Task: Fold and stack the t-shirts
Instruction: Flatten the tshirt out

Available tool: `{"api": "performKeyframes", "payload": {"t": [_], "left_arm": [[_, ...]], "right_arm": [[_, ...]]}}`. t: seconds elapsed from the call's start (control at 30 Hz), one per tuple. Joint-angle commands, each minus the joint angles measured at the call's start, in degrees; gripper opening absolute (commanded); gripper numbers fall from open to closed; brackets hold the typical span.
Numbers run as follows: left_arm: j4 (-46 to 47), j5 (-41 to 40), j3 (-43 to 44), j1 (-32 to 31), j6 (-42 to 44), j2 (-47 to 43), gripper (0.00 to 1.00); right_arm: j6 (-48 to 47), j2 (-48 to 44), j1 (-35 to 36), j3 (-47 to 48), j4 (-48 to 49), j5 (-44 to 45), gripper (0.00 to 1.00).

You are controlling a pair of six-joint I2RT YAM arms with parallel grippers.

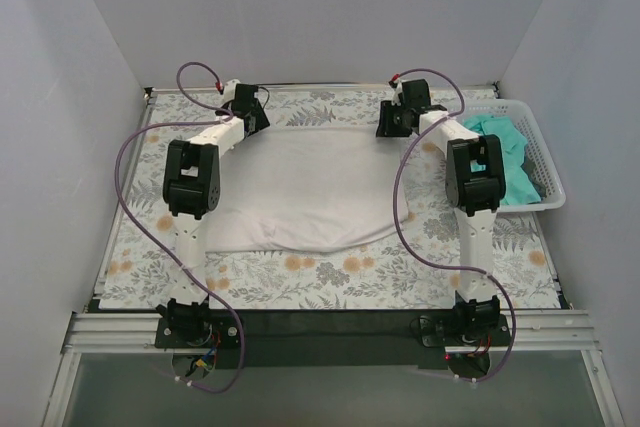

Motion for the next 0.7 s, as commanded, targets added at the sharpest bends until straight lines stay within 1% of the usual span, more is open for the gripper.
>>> {"api": "performKeyframes", "payload": {"t": [0.0,0.03,0.07,0.13,0.17,0.2,0.23,0.27,0.3,0.33,0.37,0.4,0.43,0.47,0.5,0.53,0.57,0.6,0.63,0.67], "left_arm": [[-0.8,5.2,6.9,0.7,2.1,2.6,0.72],[-0.7,5.8,7.6,0.7,2.3,1.8,0.77],[-0.7,6.0,7.9,0.7,2.4,0.6,0.78],[-0.7,5.8,6.3,0.7,2.7,-4.6,0.78],[-0.8,5.5,4.7,0.7,2.6,-6.8,0.78],[-0.8,5.2,1.1,0.7,2.3,-12.1,0.78],[-1.4,5.2,-1.5,0.7,1.0,-14.7,0.78],[-2.0,5.1,-3.9,0.7,0.2,-17.9,0.78],[-2.7,5.6,-9.2,0.7,-0.7,-20.6,0.78],[-4.3,5.8,-11.6,0.7,-1.3,-26.2,0.78],[-5.4,6.0,-14.3,0.5,-3.1,-28.9,0.78],[-6.3,6.1,-17.6,0.2,-3.7,-31.4,0.78],[-7.9,7.8,-23.1,0.0,-4.3,-36.8,0.78],[-8.6,8.6,-26.5,-0.4,-5.3,-39.0,0.78],[-9.3,9.0,-29.4,-1.0,-5.7,-41.8,0.78],[-10.6,9.9,-35.0,-1.6,-6.1,-44.2,0.78],[-11.3,10.2,-37.5,-2.2,-6.8,-48.8,0.78],[-12.0,10.2,-39.7,-2.9,-7.4,-50.8,0.78],[-13.3,10.3,-42.3,-3.2,-7.9,-52.7,0.78],[-13.7,10.8,-46.2,-3.3,-8.7,-56.6,0.77]], "right_arm": [[-1.0,3.5,-1.2,8.3,-4.4,0.1,0.45],[-1.0,3.3,-1.1,9.5,-4.7,-0.6,0.50],[-1.0,1.7,-1.1,9.9,-4.8,-0.8,0.53],[-0.7,-1.1,-1.0,8.4,-4.9,-1.0,0.59],[-0.4,-4.5,-0.9,5.3,-4.9,-0.9,0.60],[-0.1,-6.4,-0.7,3.4,-4.9,-0.7,0.61],[1.1,-8.5,-0.7,1.4,-4.9,-0.3,0.61],[1.5,-12.6,-0.2,-1.3,-4.9,0.0,0.61],[1.9,-14.9,0.2,-6.4,-4.9,0.3,0.61],[2.4,-17.1,0.4,-9.5,-4.8,1.0,0.60],[3.0,-21.5,1.1,-12.3,-4.9,1.2,0.59],[3.5,-23.7,1.5,-15.1,-4.9,1.3,0.59],[4.1,-25.9,2.1,-21.3,-5.0,1.6,0.57],[5.4,-30.0,2.3,-24.2,-5.4,1.7,0.56],[6.0,-31.9,2.5,-27.7,-5.7,1.6,0.55],[6.7,-34.0,2.9,-32.9,-6.2,1.7,0.52],[7.0,-37.6,3.3,-36.0,-6.4,1.9,0.52],[7.5,-39.4,3.7,-38.5,-6.8,2.3,0.51],[7.6,-41.1,4.5,-43.0,-7.1,3.4,0.48],[7.7,-44.1,4.9,-45.0,-7.3,3.8,0.46]]}}
